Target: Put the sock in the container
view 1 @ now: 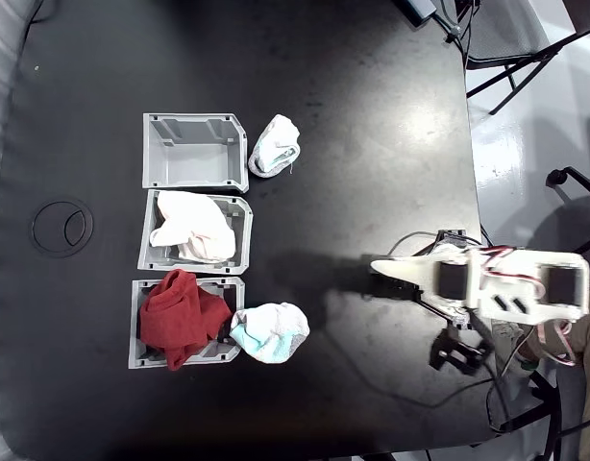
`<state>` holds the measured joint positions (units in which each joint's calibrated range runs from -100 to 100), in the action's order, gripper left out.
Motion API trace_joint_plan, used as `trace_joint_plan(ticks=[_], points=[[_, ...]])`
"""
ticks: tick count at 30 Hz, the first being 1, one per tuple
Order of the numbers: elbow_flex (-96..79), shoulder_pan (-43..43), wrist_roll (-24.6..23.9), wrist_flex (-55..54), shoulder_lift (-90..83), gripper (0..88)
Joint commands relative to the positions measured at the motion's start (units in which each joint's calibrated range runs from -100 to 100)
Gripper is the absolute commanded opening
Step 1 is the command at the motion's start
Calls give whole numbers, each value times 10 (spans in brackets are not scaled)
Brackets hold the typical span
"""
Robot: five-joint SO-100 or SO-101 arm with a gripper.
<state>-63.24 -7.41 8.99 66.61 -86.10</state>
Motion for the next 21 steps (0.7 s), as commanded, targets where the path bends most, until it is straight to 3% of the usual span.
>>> trace_joint_plan(ticks=[1,7,14,21], points=[[-98,-3,2,-28,-69,13],[-178,2,1,-43,-138,13],[-194,3,0,-178,-131,13],[-267,-3,2,-240,-131,13]])
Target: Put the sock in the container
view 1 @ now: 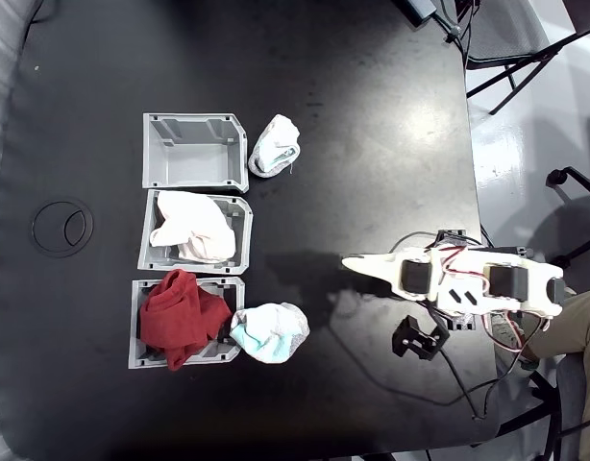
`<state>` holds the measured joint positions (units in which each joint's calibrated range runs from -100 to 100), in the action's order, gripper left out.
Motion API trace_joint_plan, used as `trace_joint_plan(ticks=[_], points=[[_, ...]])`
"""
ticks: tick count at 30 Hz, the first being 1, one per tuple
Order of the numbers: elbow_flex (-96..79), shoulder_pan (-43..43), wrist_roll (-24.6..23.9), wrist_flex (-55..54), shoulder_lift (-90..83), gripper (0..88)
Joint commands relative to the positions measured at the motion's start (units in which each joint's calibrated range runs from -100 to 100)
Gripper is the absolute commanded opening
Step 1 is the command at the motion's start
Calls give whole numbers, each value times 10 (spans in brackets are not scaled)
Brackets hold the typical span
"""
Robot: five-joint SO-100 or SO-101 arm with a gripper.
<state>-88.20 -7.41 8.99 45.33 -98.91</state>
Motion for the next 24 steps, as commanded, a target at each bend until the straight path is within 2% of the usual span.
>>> trace_joint_plan(ticks=[1,9,24], points=[[-28,-3,2,-32,-3,17],[-113,1,2,-132,0,17],[-113,12,2,-128,3,14]])
